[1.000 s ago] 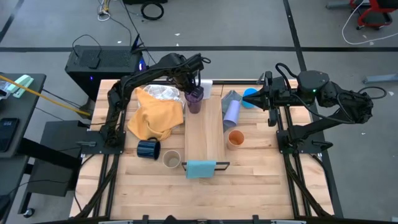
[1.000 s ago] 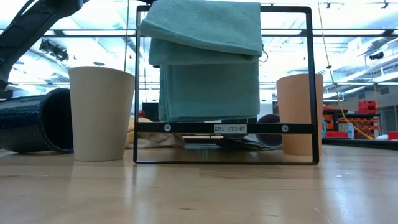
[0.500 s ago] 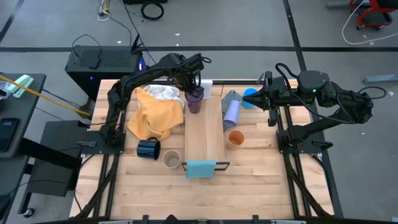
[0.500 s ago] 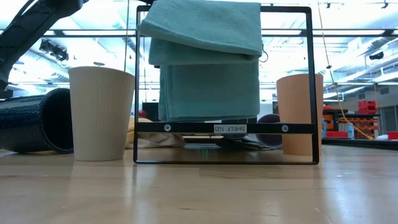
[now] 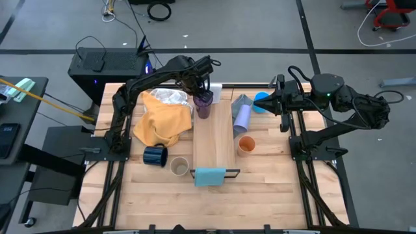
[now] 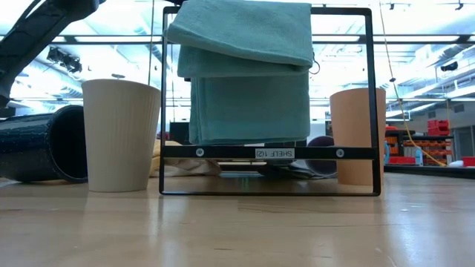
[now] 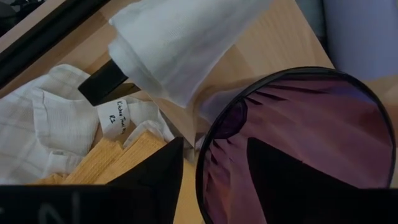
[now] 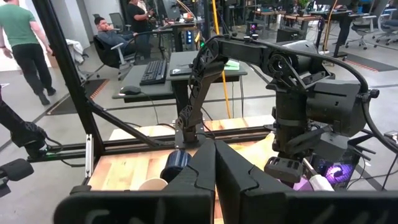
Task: Stack small to large cups/mugs on shelf
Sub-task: Put the orange cup on the shelf
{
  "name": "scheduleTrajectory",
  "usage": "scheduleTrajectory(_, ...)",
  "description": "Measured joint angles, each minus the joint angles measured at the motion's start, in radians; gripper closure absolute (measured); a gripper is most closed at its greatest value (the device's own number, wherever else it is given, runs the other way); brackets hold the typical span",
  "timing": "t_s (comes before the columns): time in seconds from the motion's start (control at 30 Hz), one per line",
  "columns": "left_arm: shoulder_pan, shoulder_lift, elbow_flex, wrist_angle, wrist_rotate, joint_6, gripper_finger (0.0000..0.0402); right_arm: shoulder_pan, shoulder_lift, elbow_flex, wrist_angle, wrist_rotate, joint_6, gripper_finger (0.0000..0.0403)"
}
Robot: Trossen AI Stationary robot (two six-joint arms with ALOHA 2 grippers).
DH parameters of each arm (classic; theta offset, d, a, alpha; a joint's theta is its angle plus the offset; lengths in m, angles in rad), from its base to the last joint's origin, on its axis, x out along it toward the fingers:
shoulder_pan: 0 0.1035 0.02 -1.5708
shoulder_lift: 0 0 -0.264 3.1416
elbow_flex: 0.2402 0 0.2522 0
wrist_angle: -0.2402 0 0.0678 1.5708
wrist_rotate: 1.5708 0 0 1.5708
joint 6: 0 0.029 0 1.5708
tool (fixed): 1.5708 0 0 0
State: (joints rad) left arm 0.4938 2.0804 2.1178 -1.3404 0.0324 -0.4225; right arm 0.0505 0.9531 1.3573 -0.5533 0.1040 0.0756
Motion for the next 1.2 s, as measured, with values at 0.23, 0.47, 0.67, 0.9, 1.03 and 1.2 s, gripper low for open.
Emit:
scheduleTrajectory(0.23,0.003,0.000,0.013,-0.020,-0.001,0.014,0.0224,0.000,0.000,0.000,0.000,0.000,0.002,0.0394)
scheduleTrajectory(0.47,0.004,-0.001,0.102,-0.025,-0.001,0.017,0.0221,0.000,0.000,0.000,0.000,0.000,0.002,0.0394)
scheduleTrajectory(0.67,0.005,-0.001,0.195,-0.102,-0.004,0.043,0.0229,0.000,0.000,0.000,0.000,0.000,0.003,0.0394)
scheduleTrajectory(0.9,0.000,-0.044,0.219,-0.202,-0.010,0.119,0.0223,0.000,0.000,0.000,-0.007,0.000,0.003,0.0394)
scheduleTrajectory(1.03,-0.031,-0.087,0.219,-0.212,0.044,0.131,0.0217,0.000,0.000,0.000,-0.032,0.000,0.004,0.0394)
scheduleTrajectory(1.2,-0.113,-0.156,0.219,-0.162,0.060,0.131,0.0219,0.000,0.000,0.000,-0.038,0.000,0.002,0.0394)
